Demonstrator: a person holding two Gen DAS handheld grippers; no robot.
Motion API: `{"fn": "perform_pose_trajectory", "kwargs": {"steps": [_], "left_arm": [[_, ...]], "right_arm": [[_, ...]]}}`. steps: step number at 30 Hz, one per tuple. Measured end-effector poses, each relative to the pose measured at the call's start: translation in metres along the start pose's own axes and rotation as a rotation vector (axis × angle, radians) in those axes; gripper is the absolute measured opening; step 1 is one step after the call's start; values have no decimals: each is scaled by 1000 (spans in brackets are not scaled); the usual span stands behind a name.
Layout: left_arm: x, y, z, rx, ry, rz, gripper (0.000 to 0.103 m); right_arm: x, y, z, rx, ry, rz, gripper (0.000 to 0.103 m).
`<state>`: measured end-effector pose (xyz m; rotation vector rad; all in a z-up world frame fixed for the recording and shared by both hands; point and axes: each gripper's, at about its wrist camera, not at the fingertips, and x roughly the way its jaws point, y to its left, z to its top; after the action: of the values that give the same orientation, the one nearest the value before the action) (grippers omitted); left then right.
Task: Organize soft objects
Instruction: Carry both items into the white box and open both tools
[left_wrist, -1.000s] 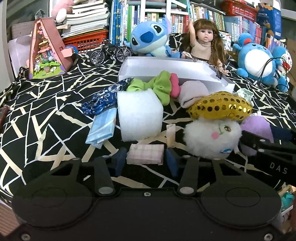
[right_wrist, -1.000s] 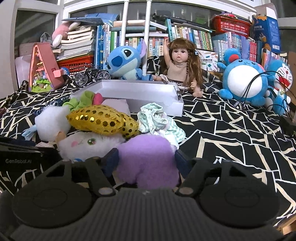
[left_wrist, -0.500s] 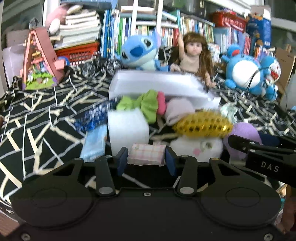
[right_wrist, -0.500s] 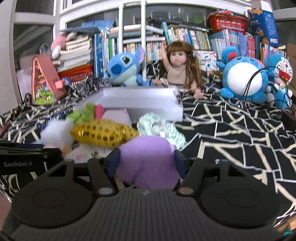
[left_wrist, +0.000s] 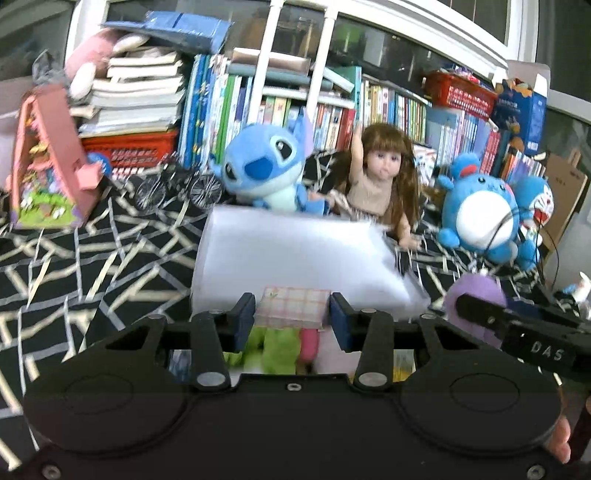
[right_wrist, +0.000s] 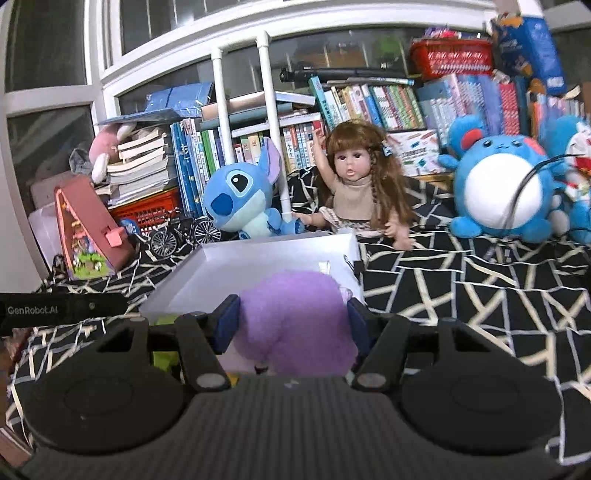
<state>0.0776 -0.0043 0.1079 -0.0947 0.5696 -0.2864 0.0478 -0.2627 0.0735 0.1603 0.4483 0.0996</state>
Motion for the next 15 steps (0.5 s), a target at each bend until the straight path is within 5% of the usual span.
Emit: {"fn": "perform_pose_trajectory", "kwargs": {"steps": [8,15], "left_arm": [[84,1,47,-4,87,28,42],[153,4,43,-13,228,90,42]], "right_arm": [[74,-9,42,18,118,70,64],[130,-7,48,5,255,73,65]]}}
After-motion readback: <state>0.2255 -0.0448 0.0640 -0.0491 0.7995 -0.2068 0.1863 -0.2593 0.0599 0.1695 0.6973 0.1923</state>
